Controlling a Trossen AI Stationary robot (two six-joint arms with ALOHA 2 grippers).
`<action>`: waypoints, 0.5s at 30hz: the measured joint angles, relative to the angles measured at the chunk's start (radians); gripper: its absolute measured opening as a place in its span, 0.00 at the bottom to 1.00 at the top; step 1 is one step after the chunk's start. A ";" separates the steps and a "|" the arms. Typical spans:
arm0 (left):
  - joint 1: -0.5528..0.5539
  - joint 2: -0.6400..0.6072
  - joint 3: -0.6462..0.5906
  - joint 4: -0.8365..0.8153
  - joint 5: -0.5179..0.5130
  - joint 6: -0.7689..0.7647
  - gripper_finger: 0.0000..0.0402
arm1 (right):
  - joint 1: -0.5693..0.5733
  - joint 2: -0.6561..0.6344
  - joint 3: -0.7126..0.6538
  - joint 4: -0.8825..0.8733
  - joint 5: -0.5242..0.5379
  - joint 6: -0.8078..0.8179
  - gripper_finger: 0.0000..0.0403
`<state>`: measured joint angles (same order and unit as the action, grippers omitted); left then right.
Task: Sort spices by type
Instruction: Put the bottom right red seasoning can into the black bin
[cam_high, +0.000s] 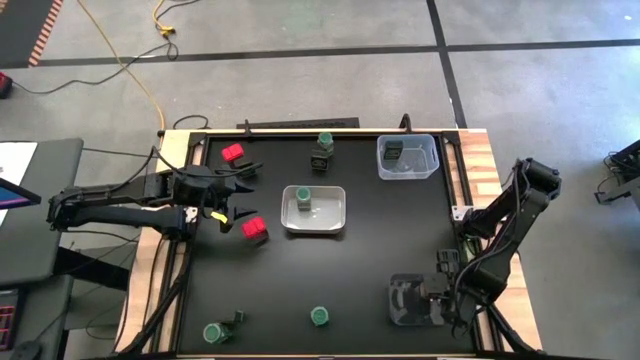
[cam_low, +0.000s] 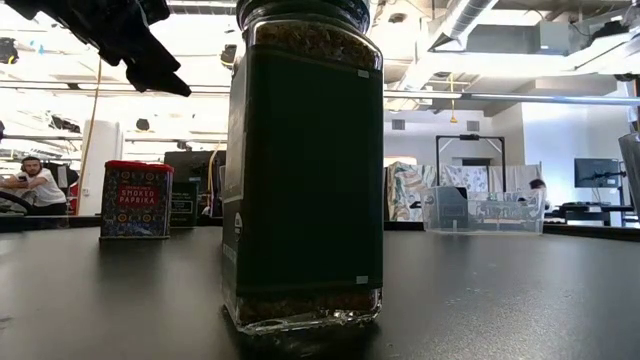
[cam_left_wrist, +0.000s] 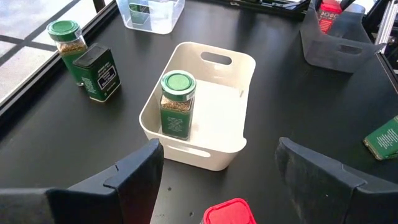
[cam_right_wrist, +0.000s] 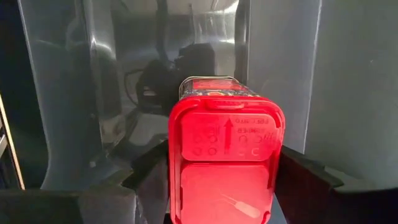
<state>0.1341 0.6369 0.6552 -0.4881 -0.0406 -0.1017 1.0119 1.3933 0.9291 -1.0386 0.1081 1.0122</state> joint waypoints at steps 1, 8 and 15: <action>0.000 0.000 0.000 0.000 0.000 0.000 0.73 | 0.000 0.000 0.000 0.000 0.000 0.000 0.67; 0.000 0.000 0.000 0.000 0.000 0.000 0.73 | 0.000 0.000 0.000 -0.014 0.000 0.000 0.68; 0.000 0.000 0.000 0.000 0.000 0.000 0.73 | 0.000 0.000 0.000 -0.019 0.000 0.005 0.68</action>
<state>0.1341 0.6365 0.6552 -0.4885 -0.0406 -0.1017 1.0119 1.3933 0.9291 -1.0573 0.1082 1.0177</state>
